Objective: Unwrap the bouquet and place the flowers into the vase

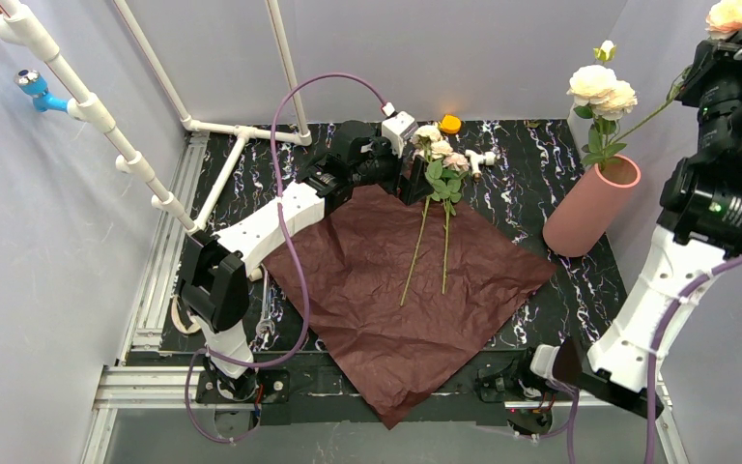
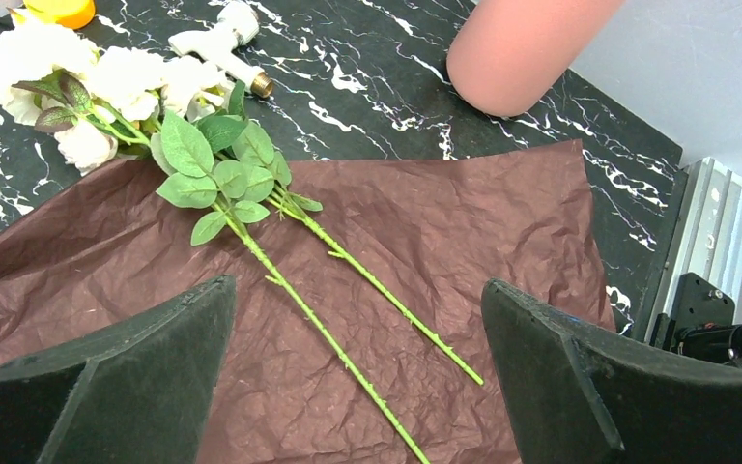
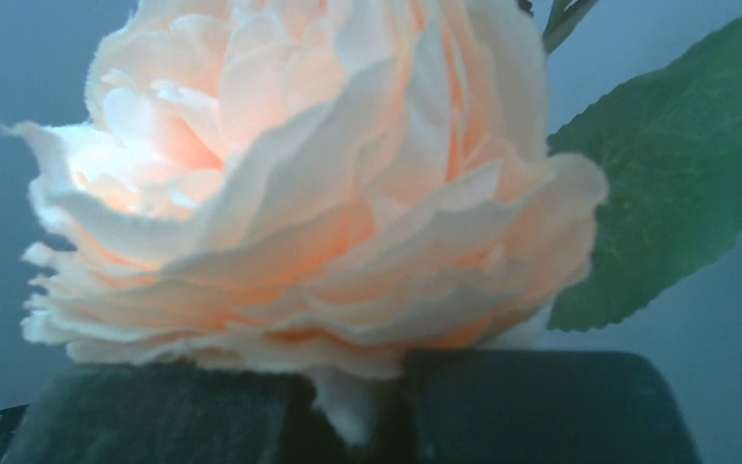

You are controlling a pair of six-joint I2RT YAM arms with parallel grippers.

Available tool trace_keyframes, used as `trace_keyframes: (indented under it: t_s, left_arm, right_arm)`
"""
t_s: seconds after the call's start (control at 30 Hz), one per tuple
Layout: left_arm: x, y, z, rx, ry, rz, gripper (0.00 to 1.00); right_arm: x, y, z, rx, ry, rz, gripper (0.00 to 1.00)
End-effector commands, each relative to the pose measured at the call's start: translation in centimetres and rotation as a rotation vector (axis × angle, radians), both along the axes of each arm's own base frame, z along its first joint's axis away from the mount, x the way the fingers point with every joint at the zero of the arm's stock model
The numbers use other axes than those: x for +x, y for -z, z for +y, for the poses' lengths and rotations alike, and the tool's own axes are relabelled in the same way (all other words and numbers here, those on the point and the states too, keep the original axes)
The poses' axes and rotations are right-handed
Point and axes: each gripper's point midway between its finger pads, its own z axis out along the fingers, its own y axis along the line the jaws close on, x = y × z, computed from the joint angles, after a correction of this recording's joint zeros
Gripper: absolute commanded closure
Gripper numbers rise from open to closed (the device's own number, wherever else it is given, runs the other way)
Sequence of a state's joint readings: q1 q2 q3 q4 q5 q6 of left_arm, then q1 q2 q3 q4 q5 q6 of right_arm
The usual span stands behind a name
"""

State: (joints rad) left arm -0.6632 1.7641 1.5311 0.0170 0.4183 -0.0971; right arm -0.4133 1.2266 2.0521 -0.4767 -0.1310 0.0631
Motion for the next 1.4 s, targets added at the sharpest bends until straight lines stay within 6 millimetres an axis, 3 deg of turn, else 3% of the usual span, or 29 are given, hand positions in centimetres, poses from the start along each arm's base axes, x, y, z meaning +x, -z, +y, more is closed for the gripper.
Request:
trace_keyframes:
  t_s: [0.0,0.47,0.9,1.07,1.2,1.3,1.37]
  left_arm:
    - [-0.3,-1.8,0.4,-0.008,0.001,-0.051,0.02]
    - [0.5,-1.3,0.5,0.011,-0.040,-0.036,0.02]
    - [2.0,1.8,1.0,0.143,-0.089,0.056,0.02]
    - [2.1,2.1,1.0,0.150,-0.088,0.060,0.02]
    - [2.2,3.2,1.2,0.185,-0.103,0.117,0.02]
    - [2.4,3.8,1.4,0.193,-0.116,0.149,0.02]
    - [2.4,4.2,1.5,0.202,-0.120,0.162,0.02]
  right_arm:
    - [0.5,-1.0,-2.3,-0.068,0.104,-0.011,0.99]
    - [4.6,2.5,-4.3,-0.123,0.114,0.067,0.99]
    - [9.2,12.6,-6.5,0.007,0.111,0.288,0.96]
    - [10.6,15.9,-7.0,0.063,0.104,0.373,0.86]
    - [11.2,18.8,-7.4,0.094,0.115,0.457,0.84]
    - [11.4,19.9,-7.4,0.102,0.118,0.483,0.81]
    - [11.4,20.2,-7.2,0.099,0.117,0.492,0.71]
